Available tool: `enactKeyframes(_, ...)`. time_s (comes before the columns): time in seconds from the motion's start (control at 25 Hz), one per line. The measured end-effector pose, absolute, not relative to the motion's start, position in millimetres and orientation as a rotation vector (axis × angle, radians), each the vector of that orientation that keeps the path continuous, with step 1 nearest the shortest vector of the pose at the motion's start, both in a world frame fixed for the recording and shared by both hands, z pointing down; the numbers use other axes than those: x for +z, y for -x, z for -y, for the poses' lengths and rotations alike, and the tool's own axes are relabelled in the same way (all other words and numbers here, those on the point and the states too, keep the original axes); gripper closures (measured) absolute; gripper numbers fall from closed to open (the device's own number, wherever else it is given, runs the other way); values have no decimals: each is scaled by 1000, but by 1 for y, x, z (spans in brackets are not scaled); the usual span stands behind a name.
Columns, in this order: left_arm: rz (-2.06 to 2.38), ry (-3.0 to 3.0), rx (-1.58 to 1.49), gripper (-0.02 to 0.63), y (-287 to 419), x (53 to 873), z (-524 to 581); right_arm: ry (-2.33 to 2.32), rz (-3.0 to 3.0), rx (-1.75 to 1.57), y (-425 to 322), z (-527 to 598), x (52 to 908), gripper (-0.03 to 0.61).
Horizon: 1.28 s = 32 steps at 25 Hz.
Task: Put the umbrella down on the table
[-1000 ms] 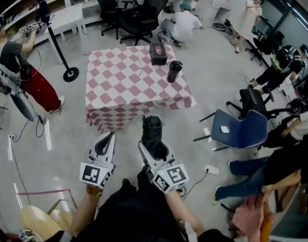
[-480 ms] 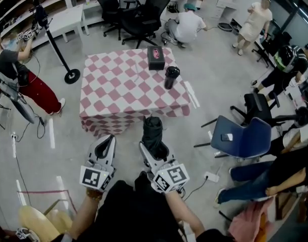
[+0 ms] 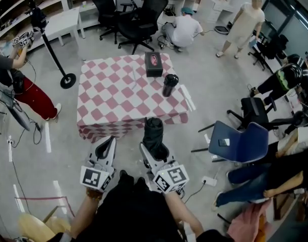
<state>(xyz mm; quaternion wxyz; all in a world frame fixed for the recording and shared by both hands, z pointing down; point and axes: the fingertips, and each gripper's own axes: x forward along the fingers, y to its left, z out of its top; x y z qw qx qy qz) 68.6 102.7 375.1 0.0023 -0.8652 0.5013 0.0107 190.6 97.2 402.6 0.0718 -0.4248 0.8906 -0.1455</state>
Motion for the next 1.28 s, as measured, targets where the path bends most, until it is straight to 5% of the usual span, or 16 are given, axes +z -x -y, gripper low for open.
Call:
enactKeyframes(0.6, -1556, 2755, 65, 600, 7, 380, -37, 1358, -2644, -422, -129, -26, 392, 336)
enactKeyframes(1.28, -1675, 2695, -6, 600, -30, 387, 76, 1214, -2678, -483, -162, 105, 400, 337)
